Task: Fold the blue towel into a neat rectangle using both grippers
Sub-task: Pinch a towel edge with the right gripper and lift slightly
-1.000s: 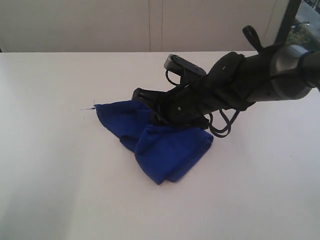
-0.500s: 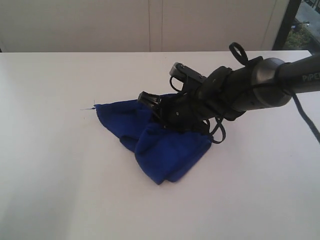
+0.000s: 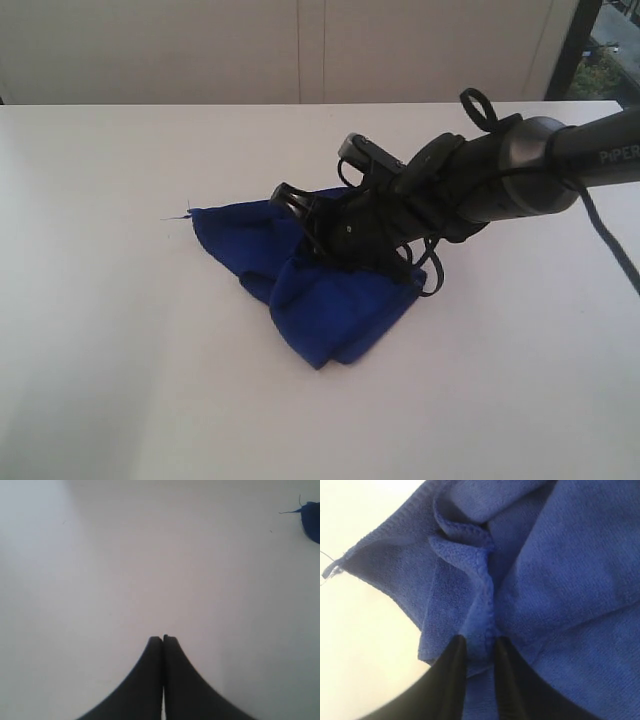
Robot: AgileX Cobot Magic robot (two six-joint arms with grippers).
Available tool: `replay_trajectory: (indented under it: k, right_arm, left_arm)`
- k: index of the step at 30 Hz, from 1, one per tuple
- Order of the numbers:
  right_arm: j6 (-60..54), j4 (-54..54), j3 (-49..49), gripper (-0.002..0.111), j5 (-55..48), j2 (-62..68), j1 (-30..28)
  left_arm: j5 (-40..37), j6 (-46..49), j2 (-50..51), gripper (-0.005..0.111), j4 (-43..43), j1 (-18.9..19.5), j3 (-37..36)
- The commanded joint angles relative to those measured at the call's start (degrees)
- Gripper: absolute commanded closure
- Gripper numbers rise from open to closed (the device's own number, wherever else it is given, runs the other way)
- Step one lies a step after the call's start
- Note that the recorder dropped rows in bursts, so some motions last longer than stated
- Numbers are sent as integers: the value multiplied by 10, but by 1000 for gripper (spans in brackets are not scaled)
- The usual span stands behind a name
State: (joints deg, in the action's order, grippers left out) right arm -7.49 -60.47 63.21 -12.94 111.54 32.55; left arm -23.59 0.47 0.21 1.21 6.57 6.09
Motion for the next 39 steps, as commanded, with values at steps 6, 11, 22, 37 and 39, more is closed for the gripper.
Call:
replay_trajectory:
  k: [6, 11, 22, 37, 39]
  right_arm:
    - [3, -5, 1, 107, 19, 0, 0]
    - [2, -1, 1, 108, 38, -14, 0]
    - [-2, 93, 1, 108, -20, -114, -9]
    - [31, 351, 0, 108, -233, -140, -52]
    - [33, 360, 0, 108, -231, -140, -52]
  left_arm:
    - [2, -5, -2, 107, 5, 1, -4]
    - [2, -5, -2, 107, 5, 1, -4]
    - [2, -5, -2, 107, 5, 1, -4]
    - [2, -5, -2, 107, 5, 1, -4]
    - [2, -5, -2, 107, 5, 1, -4]
